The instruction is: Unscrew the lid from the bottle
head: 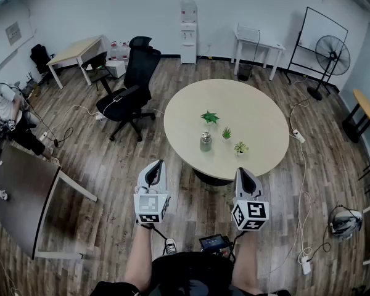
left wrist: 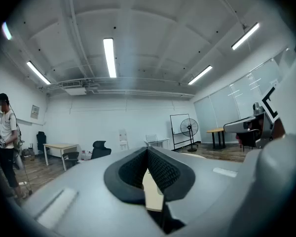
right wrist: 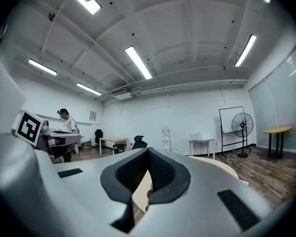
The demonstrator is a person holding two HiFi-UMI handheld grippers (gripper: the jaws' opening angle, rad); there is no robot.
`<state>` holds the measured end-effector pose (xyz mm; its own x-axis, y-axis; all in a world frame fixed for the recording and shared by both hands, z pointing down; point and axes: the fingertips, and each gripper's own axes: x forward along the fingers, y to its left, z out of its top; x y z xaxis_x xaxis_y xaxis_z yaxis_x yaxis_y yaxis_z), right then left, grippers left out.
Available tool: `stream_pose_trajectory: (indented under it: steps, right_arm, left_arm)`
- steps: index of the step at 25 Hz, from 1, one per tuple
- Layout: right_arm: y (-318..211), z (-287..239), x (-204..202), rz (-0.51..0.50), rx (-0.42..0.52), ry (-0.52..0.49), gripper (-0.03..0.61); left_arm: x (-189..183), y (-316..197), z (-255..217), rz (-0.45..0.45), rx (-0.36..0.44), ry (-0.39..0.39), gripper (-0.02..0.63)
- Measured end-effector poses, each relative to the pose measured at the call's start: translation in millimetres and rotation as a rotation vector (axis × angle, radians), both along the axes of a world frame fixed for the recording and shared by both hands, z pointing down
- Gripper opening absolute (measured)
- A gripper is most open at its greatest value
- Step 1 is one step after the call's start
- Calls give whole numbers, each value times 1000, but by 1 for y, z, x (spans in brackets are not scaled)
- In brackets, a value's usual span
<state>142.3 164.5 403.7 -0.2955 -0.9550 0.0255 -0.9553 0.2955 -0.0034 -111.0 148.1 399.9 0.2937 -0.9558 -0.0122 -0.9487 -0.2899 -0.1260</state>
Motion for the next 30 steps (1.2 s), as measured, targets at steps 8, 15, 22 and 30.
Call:
stream_pose_trajectory:
  steps: [8,15,22,30]
  right_arm:
    - [-3,1,1,-9,-13,-23,3]
    - [-3,1,1,0,-6,-24,3]
    - [-9,0,18,2,-2,-15,3]
    - [-37,2,50,3,-16,-100,3]
  left_arm:
    - [3,0,-2,1,-1,-2,2]
    - [5,-1,-1,2,-4,-6,2]
    - [22,-8,3,-6,-20,-6,2]
    - [41,-26,11,-37,-64,-38,2]
